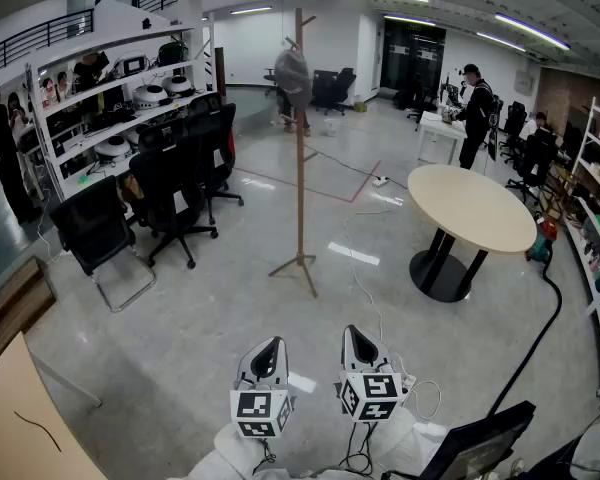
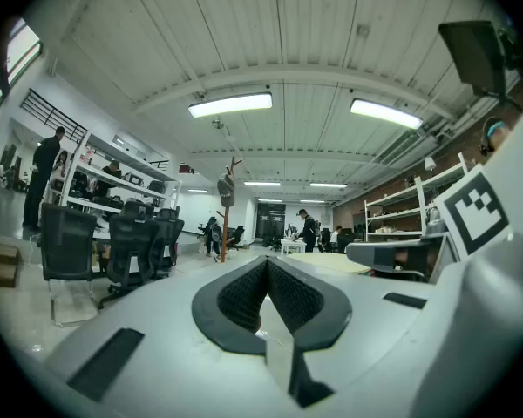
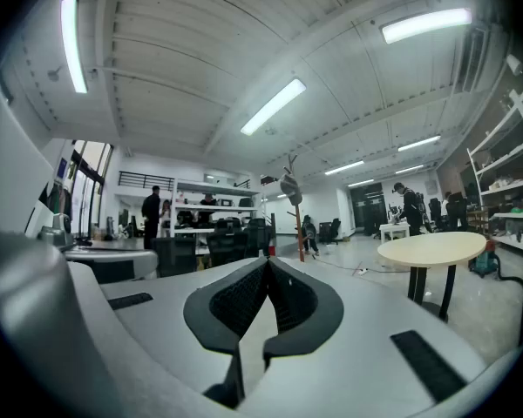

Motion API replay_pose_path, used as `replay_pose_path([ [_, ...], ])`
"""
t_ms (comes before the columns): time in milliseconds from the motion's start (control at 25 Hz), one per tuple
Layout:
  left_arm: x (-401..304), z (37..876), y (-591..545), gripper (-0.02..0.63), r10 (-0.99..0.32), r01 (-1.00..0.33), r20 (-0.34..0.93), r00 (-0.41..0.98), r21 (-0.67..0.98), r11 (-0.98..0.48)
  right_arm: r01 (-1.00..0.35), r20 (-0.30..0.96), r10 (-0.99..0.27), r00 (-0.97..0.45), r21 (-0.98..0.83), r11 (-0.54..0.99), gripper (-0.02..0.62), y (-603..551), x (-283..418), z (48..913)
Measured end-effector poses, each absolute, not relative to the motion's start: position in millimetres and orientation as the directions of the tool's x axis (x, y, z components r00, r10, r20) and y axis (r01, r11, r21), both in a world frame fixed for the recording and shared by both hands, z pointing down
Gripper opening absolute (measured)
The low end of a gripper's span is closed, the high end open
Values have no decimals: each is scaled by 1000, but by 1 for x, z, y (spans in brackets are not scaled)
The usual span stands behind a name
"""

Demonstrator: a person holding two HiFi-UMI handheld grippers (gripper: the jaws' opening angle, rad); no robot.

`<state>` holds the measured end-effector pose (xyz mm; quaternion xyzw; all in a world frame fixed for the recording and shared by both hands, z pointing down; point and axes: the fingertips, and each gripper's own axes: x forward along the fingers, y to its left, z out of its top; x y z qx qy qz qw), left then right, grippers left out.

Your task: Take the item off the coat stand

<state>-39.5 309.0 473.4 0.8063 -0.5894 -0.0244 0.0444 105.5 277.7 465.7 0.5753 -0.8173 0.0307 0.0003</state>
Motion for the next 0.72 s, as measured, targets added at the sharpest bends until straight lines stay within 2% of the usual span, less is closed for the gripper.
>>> replay_pose_path([
  [720,-34,476,247,-2,-949,-945,17,314,104,-310,-940,49,-939,-340,-43,338,5,226,110,471],
])
